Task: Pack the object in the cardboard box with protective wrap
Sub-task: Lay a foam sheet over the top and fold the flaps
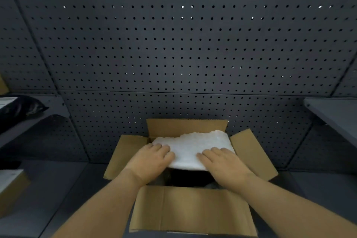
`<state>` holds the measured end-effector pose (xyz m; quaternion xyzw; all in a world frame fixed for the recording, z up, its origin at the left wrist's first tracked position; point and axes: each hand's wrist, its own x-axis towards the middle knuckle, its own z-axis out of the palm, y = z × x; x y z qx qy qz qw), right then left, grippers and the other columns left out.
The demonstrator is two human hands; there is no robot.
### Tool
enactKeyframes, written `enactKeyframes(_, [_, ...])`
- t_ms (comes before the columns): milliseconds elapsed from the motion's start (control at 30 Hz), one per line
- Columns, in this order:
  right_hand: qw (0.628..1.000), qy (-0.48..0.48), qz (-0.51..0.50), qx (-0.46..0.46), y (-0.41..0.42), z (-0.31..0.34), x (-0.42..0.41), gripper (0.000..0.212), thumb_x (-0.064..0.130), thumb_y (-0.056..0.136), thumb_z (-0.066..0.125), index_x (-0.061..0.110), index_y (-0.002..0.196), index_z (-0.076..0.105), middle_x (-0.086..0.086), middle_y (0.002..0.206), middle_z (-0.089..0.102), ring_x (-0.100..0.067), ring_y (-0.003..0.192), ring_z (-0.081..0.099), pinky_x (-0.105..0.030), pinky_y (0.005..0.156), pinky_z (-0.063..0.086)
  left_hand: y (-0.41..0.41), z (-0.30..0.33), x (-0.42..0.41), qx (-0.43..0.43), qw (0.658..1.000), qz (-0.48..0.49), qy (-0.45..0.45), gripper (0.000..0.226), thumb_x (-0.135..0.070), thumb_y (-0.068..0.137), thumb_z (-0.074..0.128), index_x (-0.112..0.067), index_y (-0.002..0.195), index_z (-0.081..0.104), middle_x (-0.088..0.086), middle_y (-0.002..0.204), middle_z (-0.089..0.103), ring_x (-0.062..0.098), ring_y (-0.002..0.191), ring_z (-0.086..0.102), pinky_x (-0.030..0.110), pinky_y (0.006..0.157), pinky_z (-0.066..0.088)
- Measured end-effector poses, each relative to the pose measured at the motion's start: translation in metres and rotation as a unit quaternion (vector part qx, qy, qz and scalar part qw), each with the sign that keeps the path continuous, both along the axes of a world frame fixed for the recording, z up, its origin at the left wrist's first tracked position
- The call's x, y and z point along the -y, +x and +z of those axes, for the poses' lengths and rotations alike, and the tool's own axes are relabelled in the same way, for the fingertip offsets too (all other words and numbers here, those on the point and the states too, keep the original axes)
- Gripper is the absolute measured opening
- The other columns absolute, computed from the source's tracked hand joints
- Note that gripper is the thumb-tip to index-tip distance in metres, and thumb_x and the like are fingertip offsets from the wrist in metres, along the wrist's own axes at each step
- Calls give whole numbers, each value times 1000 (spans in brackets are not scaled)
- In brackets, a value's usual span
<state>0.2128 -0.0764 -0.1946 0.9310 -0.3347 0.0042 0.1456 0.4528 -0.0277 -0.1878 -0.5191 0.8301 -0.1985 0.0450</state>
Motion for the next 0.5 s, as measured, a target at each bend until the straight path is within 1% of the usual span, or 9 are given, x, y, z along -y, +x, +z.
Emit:
enactKeyframes(67, [999,40,17,20,-6,-2,-1,57,35,62,73,18,114,57,3,91,65,-16,72,63,-28,61,55,2,-3,1,7,999,-26,43,46,-24,46,84,-22,85,60,-1,82,64,16,64,62,27,56,52])
enactKeyframes(100, [997,65,22,25,-10,-3,-1,49,33,75,59,18,121,55,0,104,66,-18,84,65,-30,72,56,2,-2,0,14,997,-34,62,38,-37,62,76,-21,92,58,0,90,64,17,73,63,28,64,53])
enactKeyframes(133, [994,104,20,17,-13,0,-2,50,37,85,45,20,132,49,-2,123,59,-21,104,61,-33,89,52,3,-1,0,12,995,-32,92,40,-52,78,56,-21,103,55,1,103,61,18,87,62,30,76,51])
enactKeyframes(167, [988,157,4,-6,-16,2,-2,55,46,92,35,24,143,37,-1,143,44,-21,125,48,-33,106,39,3,-1,1,-2,990,-8,138,58,-64,83,32,-20,115,51,2,118,54,19,102,56,32,88,45])
enactKeyframes(233, [959,274,-45,-47,-20,5,-1,73,73,85,23,40,150,15,8,158,14,-16,143,18,-31,117,14,4,0,1,-41,974,26,219,92,-81,71,0,-22,129,42,0,133,40,19,118,42,32,99,33])
enactKeyframes(300, [928,363,-77,-26,-20,7,3,93,88,62,7,50,147,13,12,160,8,-14,146,7,-32,118,9,6,0,4,-97,962,28,255,106,-85,63,-13,-25,129,44,-2,135,39,16,119,40,30,99,33])
enactKeyframes(333, [915,392,-94,-4,-20,7,6,95,89,59,5,51,145,15,13,160,8,-14,147,4,-32,119,8,9,-2,7,-121,955,30,270,112,-87,59,-17,-26,128,46,-3,135,40,15,119,41,30,99,34])
enactKeyframes(400, [912,395,-108,-8,-17,9,12,81,83,70,12,53,145,16,16,160,3,-14,148,-2,-33,119,4,13,-1,11,-140,943,49,298,115,-90,55,-13,-30,136,40,-4,143,35,15,126,37,31,105,33])
enactKeyframes(500, [933,340,-86,-84,-17,3,19,68,73,86,29,53,146,2,16,158,-17,-13,147,-16,-32,117,-4,16,-2,18,-91,925,94,357,89,-84,74,30,-42,149,8,-7,160,-1,17,147,6,33,118,16])
